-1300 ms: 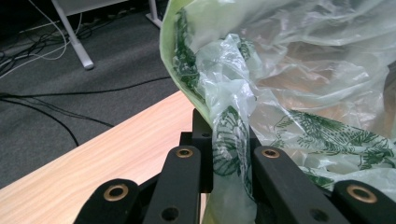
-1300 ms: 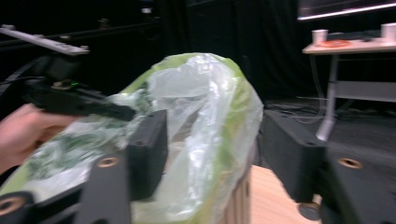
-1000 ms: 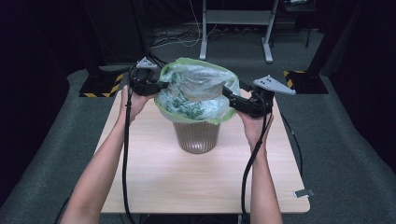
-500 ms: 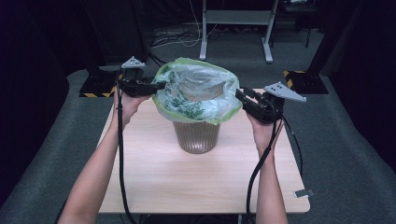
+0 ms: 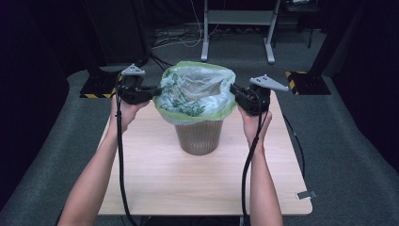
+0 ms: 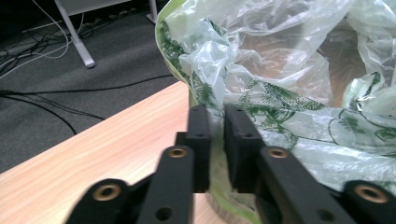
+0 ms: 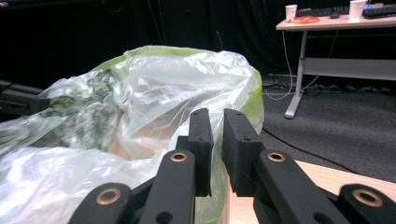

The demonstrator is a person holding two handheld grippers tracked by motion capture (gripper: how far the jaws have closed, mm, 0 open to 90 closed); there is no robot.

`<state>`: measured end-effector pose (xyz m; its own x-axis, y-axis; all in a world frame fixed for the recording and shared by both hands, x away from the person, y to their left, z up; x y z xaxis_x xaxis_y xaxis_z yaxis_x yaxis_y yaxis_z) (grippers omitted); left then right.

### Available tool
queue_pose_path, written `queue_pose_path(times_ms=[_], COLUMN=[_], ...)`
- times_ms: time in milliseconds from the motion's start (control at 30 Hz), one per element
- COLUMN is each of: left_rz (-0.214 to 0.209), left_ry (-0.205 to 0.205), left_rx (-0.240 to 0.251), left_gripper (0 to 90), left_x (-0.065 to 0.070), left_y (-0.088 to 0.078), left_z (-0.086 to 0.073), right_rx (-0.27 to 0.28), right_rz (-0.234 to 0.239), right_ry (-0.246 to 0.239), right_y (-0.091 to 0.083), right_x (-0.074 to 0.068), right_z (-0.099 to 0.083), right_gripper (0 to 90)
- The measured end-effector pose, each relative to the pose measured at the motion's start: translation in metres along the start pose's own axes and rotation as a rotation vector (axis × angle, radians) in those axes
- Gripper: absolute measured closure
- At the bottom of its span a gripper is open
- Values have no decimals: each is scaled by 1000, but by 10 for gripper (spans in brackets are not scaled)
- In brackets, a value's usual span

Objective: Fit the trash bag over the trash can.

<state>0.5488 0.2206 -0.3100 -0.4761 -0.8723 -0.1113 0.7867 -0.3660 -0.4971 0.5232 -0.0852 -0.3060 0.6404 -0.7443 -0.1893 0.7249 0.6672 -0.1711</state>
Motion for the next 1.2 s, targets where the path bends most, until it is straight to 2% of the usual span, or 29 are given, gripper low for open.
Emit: queue_pose_path(times_ms=[100, 167, 267, 333, 500, 600, 667, 767, 867, 1000, 1067, 1100, 1133, 1200], left_rz=[16, 18, 14, 10, 11, 10, 20, 42, 70, 60, 45, 32, 24, 37], left_ry=[7, -2, -12, -17, -11, -16, -11, 1, 9, -15, -32, -38, -50, -57], left_rx=[4, 2, -3, -1, -8, -7, -6, -16, -26, -36, -38, -35, -30, -8], left_gripper=[880, 888, 891, 891, 891, 890, 890, 890, 890, 864, 730, 693, 664, 555], left_x=[-1, -2, -5, -5, -6, -7, -7, -8, -11, -13, -12, -11, -11, -12], left_y=[5, 9, 12, 12, 10, 9, 10, 18, 29, 42, 43, 41, 39, 32], left_z=[3, 4, 4, 3, 0, -1, 0, 6, 15, 21, 20, 19, 18, 16], right_rx=[-4, 3, 12, 41, 108, 82, 50, 37, 52, 18, 3, -12, -23, -42], right_rz=[-12, 1, 10, 8, -1, -15, -10, 13, 69, 126, 144, 147, 133, 110], right_ry=[21, 26, 22, 25, -22, -47, -47, -14, 48, 103, 107, 102, 92, 75], right_y=[7, 9, 5, -8, -45, -64, -68, -64, -54, -36, -28, -25, -21, -15], right_x=[7, 10, 9, 5, -8, -14, -15, -7, 2, 9, 8, 7, 7, 7], right_z=[2, 3, 5, 6, 5, -6, -20, -28, -21, -11, -10, -10, -10, -9], right_gripper=[816, 797, 673, 587, 505, 507, 502, 497, 491, 497, 523, 538, 564, 602])
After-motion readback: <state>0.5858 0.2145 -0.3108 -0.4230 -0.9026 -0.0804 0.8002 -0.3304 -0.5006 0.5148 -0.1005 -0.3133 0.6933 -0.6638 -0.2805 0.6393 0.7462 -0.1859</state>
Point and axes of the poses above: each handheld gripper's, and its own axes: y roughly forward along the jaws, z roughly out of its top, x roughly to its right, the point moved 6 cm from there along y, roughly forward along the jaws, and after that the axes turned 13 degrees about z, right-handed, at the moved point
